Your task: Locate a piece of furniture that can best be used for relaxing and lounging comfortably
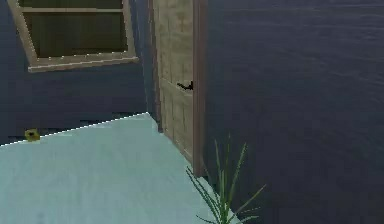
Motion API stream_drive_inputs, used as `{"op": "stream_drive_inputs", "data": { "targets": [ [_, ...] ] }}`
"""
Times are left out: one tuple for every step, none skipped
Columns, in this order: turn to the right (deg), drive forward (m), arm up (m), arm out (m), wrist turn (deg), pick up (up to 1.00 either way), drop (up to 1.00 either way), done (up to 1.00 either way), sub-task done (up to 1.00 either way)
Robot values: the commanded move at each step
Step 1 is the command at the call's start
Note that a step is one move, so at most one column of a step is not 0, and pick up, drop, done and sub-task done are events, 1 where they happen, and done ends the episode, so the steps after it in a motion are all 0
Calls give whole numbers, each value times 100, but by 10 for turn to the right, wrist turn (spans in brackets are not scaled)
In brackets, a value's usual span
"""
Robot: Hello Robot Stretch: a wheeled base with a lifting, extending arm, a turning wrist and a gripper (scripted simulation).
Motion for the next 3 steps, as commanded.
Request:
{"op": "stream_drive_inputs", "data": {
  "targets": [
    [-450,0,0,0,0,0,0,0,0],
    [-450,0,0,0,0,0,0,0,0],
    [-360,0,0,0,0,0,0,0,0]
  ]
}}
